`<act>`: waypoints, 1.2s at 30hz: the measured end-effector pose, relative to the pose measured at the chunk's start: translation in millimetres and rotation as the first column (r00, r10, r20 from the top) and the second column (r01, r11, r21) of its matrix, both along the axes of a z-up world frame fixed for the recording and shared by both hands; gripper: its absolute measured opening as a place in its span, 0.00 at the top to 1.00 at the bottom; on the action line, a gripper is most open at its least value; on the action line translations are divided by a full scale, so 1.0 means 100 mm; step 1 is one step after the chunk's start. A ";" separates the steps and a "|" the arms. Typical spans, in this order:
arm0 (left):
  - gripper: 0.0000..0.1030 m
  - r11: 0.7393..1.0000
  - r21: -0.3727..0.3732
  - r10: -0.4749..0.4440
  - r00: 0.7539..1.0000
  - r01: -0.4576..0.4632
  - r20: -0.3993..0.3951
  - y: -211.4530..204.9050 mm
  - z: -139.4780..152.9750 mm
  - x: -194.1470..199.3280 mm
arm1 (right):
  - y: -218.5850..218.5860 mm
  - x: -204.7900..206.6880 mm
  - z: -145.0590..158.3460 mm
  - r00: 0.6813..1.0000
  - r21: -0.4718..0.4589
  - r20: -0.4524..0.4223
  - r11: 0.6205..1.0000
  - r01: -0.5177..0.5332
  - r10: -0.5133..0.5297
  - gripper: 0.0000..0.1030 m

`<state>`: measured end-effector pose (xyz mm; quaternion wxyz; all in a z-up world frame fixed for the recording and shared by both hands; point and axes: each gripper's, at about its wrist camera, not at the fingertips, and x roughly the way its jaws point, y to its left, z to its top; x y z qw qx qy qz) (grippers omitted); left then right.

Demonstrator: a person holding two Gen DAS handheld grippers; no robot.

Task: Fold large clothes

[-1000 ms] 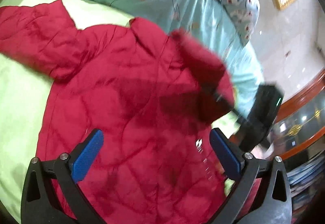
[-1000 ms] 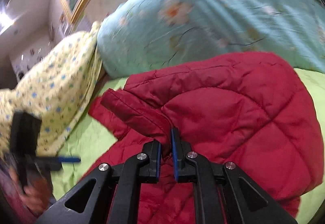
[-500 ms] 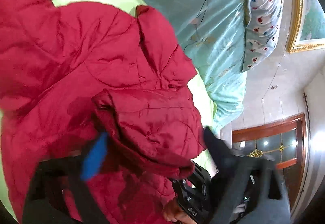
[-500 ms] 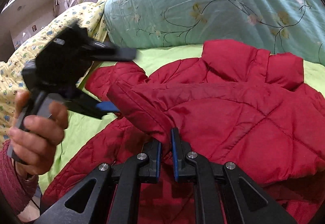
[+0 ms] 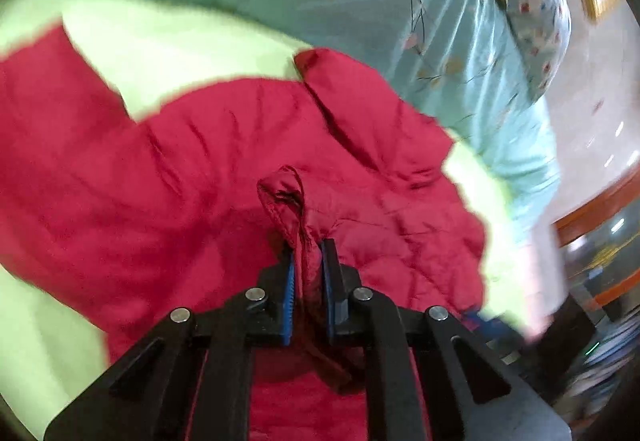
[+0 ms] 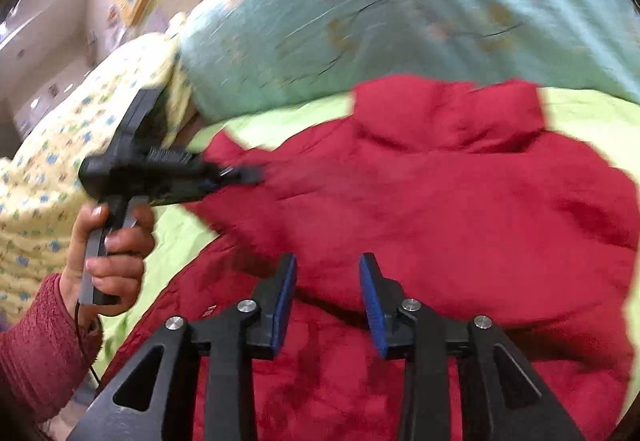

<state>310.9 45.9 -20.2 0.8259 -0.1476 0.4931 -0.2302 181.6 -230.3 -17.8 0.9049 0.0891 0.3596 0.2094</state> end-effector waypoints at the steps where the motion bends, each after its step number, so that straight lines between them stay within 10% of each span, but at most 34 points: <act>1: 0.91 0.999 0.054 -0.011 0.999 0.009 0.037 -0.03 0.03 0.00 | -0.12 0.00 0.02 0.999 -0.009 0.008 0.999 0.043 -0.043 0.64; 11: 0.80 0.923 0.378 -0.009 0.979 -0.070 0.201 -0.27 -0.06 -0.12 | -0.83 0.44 -0.49 0.950 0.002 -0.213 0.972 0.235 -0.229 0.62; 16: 0.78 0.933 0.292 0.135 0.956 -0.211 0.260 0.04 0.18 -0.32 | -0.78 0.48 -0.56 0.945 -0.031 -0.222 0.970 0.241 -0.242 0.62; 20: 0.78 0.982 0.170 0.040 0.967 -0.085 0.251 -0.11 0.31 -0.50 | -0.77 0.48 -0.59 0.947 -0.050 -0.211 0.970 0.239 -0.244 0.62; 26: 0.78 0.928 0.372 -0.029 0.991 -0.021 0.128 -0.62 -0.22 -0.36 | -0.70 0.45 -0.56 0.947 -0.106 -0.206 0.968 0.228 -0.246 0.61; 36: 0.78 0.937 0.346 0.018 0.995 -0.050 0.095 -0.51 -0.42 -0.31 | -0.22 0.42 -0.38 0.972 -0.210 -0.145 0.966 0.150 -0.183 0.53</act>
